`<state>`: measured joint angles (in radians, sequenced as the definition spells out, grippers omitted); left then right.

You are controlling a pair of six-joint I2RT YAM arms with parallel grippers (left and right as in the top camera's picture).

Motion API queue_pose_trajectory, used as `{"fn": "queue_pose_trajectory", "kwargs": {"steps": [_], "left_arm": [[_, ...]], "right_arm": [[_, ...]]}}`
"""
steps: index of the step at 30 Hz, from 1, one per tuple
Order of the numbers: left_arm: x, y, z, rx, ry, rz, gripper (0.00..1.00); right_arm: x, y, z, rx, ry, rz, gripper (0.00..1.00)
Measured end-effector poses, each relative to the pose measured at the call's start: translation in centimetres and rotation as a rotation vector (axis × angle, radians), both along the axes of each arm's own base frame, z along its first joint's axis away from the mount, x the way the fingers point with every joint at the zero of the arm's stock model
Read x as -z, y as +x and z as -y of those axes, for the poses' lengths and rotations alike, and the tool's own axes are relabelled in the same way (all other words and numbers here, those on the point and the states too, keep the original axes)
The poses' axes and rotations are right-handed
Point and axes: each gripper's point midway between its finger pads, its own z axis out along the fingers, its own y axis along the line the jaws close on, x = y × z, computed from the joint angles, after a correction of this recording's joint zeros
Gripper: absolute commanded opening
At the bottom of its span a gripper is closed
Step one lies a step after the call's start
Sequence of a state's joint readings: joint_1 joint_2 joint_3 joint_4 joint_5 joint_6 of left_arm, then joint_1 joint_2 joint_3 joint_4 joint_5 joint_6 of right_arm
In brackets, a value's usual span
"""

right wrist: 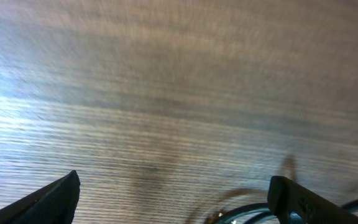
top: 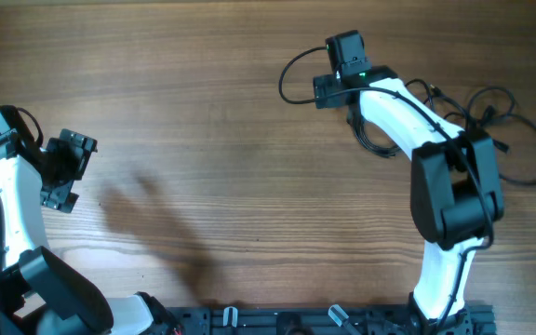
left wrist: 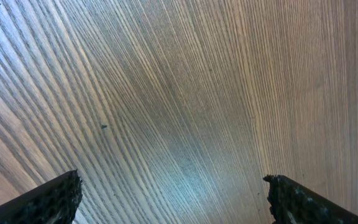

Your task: Untangle cables

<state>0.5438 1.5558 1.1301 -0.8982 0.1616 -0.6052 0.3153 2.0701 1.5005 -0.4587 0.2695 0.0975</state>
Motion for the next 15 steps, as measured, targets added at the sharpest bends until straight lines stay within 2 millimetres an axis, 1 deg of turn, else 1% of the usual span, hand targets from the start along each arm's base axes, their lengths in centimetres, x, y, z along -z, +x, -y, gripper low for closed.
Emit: {"fn": "queue_pose_trajectory", "kwargs": {"steps": [1,3,5,7,9,10,11,12,14,15], "left_arm": [[0.0,0.0,0.0,0.0,0.0,0.0,0.99],[0.0,0.0,0.0,0.0,0.0,0.0,1.0],[0.0,0.0,0.0,0.0,0.0,0.001,1.0],[0.0,0.0,0.0,-0.001,0.0,0.0,1.0],[0.0,0.0,0.0,-0.001,0.0,0.0,1.0],[0.0,0.0,0.0,-0.001,0.0,0.0,1.0],[0.0,0.0,0.0,-0.001,0.0,0.001,1.0],[0.0,0.0,0.0,-0.001,0.0,0.0,1.0],[0.0,0.0,0.0,-0.001,0.0,0.0,1.0],[0.0,0.0,0.0,-0.001,0.0,0.0,1.0]], "right_arm": [[-2.1,0.2,-0.1,-0.001,0.014,0.042,1.0],[-7.7,0.2,-0.2,-0.003,0.049,0.149,1.0],[-13.0,-0.3,-0.2,-0.006,0.086,0.252,1.0],[-20.8,-2.0,0.4,-0.006,0.137,0.409,1.0],[-26.3,-4.0,1.0,-0.007,0.175,0.523,1.0],[-29.1,-5.4,1.5,-0.007,0.194,0.583,1.0],[-31.1,-6.5,1.8,-0.007,0.208,0.625,1.0],[-32.4,-7.5,2.2,-0.007,0.216,0.65,1.0],[-36.1,-10.1,3.2,-0.001,0.241,0.739,1.0],[-37.3,-11.0,3.7,0.012,0.242,0.772,1.0]]}}
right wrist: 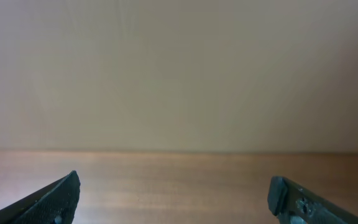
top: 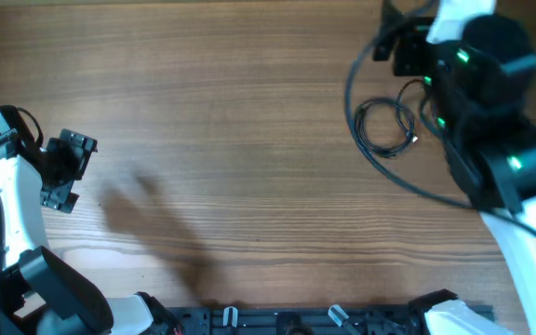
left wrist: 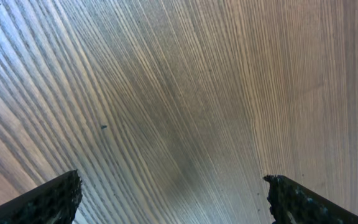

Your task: Untangle cables

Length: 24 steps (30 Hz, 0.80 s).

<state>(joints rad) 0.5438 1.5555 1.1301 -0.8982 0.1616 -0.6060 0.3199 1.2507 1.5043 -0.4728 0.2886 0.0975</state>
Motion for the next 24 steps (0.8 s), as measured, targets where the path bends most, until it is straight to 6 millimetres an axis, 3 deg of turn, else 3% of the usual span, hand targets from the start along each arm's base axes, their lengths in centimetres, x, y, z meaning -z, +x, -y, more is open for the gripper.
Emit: {"fn": "queue_pose_trajectory", "kwargs": {"steps": [2,4,7,10,13,17,19,24], "left_arm": [[0.0,0.0,0.0,0.0,0.0,0.0,1.0],[0.0,0.0,0.0,0.0,0.0,0.0,1.0],[0.0,0.0,0.0,0.0,0.0,0.0,1.0],[0.0,0.0,0.0,0.0,0.0,-0.001,1.0],[0.0,0.0,0.0,0.0,0.0,0.001,1.0],[0.0,0.0,0.0,0.0,0.0,0.0,1.0],[0.0,0.0,0.0,0.0,0.0,0.0,1.0],[0.0,0.0,0.0,0.0,-0.001,-0.001,1.0]], "right_arm": [[-3.5,-3.2,2.0,0.053,0.022,0.094,1.0],[-5.6,-6.1,3.3,0.075,0.039,0.15,1.0],[-5.8,-7.7,4.2,0.097,0.034,0.146,1.0],[-4.0,-9.2,5.0,0.109,0.017,0.11,1.0],[-4.4,-12.6,5.5,0.067,-0.022,0.169,1.0],[-7.0,-18.5,5.6,-0.038,-0.104,0.367,1.0],[-6.4,-20.0,6.1,-0.033,-0.117,0.416,1.0],[-1.4,-21.5,6.6,-0.031,-0.146,0.439,1.0]]}}
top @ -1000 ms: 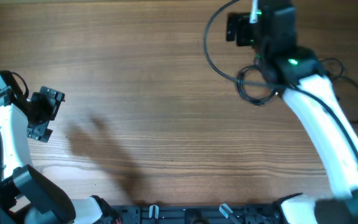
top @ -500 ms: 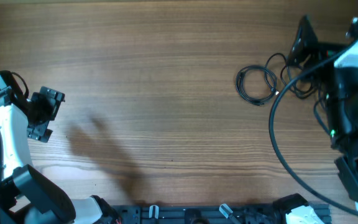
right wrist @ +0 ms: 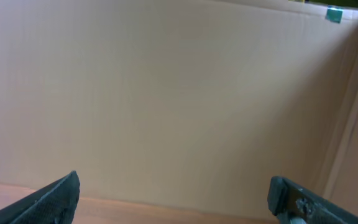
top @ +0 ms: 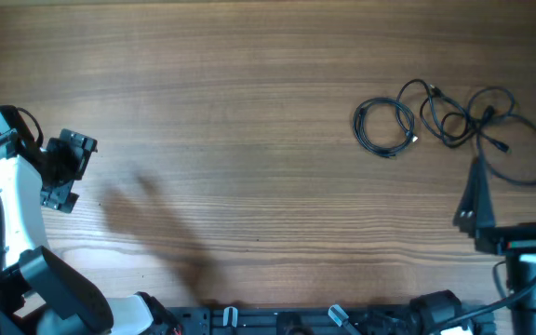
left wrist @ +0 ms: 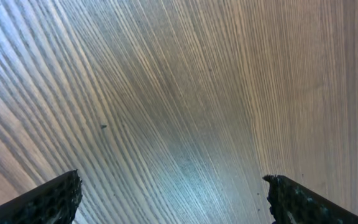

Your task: Untangle cables

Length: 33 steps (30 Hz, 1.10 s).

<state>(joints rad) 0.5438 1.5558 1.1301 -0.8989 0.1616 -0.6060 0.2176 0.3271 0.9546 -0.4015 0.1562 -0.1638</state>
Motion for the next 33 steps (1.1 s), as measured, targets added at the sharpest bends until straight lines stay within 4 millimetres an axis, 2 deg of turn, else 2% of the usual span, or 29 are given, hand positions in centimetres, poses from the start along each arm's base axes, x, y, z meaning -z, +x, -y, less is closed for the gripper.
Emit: {"fn": "queue_pose_trajectory", "kwargs": {"steps": [2,6,10,12,15,19,22,25,28,33], "left_arm": [[0.0,0.0,0.0,0.0,0.0,0.001,1.0],[0.0,0.0,0.0,0.0,0.0,0.001,1.0],[0.0,0.0,0.0,0.0,0.0,0.001,1.0],[0.0,0.0,0.0,0.0,0.0,0.001,1.0],[0.0,0.0,0.0,0.0,0.0,0.001,1.0],[0.0,0.0,0.0,0.0,0.001,0.001,1.0],[0.0,0.0,0.0,0.0,0.0,0.001,1.0],[0.0,0.0,0.0,0.0,0.0,0.001,1.0],[0.0,0.0,0.0,0.0,0.0,0.001,1.0],[0.0,0.0,0.0,0.0,0.0,0.001,1.0]], "right_arm": [[1.1,-0.6,-0.1,-0.01,0.004,0.058,1.0],[1.3,-1.3,-0.2,-0.025,0.032,0.249,1.0],[2.5,-2.1,-0.7,-0.054,0.043,0.42,1.0],[3.3,-1.6,-0.9,-0.054,0.04,0.444,1.0],[6.3,0.3,-1.4,-0.064,0.024,0.403,1.0],[12.8,3.6,-2.3,-0.086,0.009,0.26,1.0],[16.1,4.9,-2.5,-0.089,0.002,0.191,1.0],[21.4,6.5,-2.8,-0.093,-0.019,0.009,1.0],[26.9,7.1,-3.1,-0.106,-0.041,-0.217,1.0],[27.2,7.1,-3.4,-0.125,-0.042,-0.226,1.0]]}}
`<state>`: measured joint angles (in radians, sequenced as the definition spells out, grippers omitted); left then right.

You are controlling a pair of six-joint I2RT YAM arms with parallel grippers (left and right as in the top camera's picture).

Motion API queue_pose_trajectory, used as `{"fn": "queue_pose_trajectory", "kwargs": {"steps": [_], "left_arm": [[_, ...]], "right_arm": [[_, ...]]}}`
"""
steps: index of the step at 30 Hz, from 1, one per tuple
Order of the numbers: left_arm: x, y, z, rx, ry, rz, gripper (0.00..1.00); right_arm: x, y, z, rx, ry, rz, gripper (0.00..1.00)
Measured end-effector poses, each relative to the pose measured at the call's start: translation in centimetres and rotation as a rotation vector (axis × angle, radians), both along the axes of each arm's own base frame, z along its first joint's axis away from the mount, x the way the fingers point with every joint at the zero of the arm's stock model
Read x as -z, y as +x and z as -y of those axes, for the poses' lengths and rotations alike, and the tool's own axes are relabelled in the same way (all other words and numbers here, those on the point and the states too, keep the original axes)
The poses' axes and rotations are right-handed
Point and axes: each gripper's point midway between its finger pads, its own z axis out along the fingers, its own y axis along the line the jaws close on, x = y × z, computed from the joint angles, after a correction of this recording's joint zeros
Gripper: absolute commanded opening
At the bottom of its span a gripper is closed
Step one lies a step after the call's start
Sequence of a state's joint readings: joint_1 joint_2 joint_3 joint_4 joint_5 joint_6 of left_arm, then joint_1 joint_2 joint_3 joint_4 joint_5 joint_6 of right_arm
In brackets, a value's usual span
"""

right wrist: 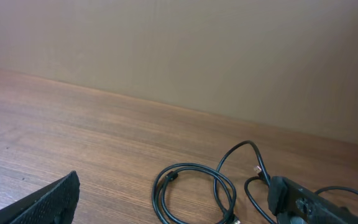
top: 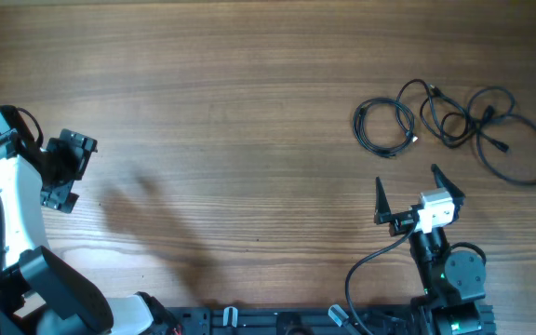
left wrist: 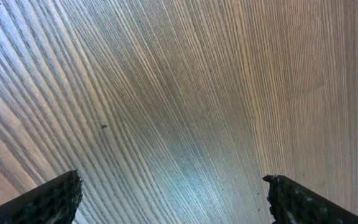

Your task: Untangle cables

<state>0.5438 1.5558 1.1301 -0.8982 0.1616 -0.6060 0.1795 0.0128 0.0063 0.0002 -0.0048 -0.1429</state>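
Black cables lie at the table's right. A small coiled cable [top: 385, 126] lies left of a looser tangle of cables [top: 477, 121]; the two touch. In the right wrist view the coil [right wrist: 194, 193] and part of the tangle [right wrist: 253, 180] lie ahead on the wood. My right gripper [top: 408, 191] [right wrist: 173, 200] stands open near the front edge, short of the coil and pointing toward it, holding nothing. My left gripper [top: 61, 177] [left wrist: 169, 196] is open over bare wood at the far left.
A plain beige wall [right wrist: 179, 50] closes the far side of the wooden table [top: 231, 112]. The right arm's base and a black rail [top: 277, 321] sit along the front edge.
My right gripper was at the lower right corner with its camera on the wall. Now it sits further left near the front edge, facing the cables. Left arm and cables are unchanged.
My right arm first reached over the table with its open gripper just left of the cables. Then it was raised close under the overhead camera, then back at the lower right corner, and now folded by the front edge. The cables and left arm stayed put.
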Motion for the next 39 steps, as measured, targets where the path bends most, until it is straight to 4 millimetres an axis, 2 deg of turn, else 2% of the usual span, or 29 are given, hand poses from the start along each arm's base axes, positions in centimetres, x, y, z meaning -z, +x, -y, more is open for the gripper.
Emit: {"fn": "queue_pose_trajectory", "kwargs": {"steps": [29,31,33,35,38,39], "left_arm": [[0.0,0.0,0.0,0.0,0.0,0.001,1.0],[-0.8,0.2,0.4,0.015,0.014,0.023,1.0],[-2.5,0.9,1.9,0.064,0.046,0.071,1.0],[-5.4,2.2,6.5,0.211,0.078,0.161,1.0],[-7.2,3.0,12.9,0.411,0.093,0.228,1.0],[-7.5,3.2,14.5,0.464,0.11,0.242,1.0]], "right_arm": [[0.0,0.0,-0.1,-0.003,0.0,0.0,1.0],[0.0,0.0,-0.1,-0.003,0.0,0.0,1.0],[0.0,0.0,-0.1,-0.003,0.0,0.0,1.0],[0.0,0.0,-0.1,-0.003,0.0,0.0,1.0],[0.0,0.0,-0.1,-0.003,0.0,0.0,1.0],[0.0,0.0,-0.1,-0.003,0.0,0.0,1.0]]}}
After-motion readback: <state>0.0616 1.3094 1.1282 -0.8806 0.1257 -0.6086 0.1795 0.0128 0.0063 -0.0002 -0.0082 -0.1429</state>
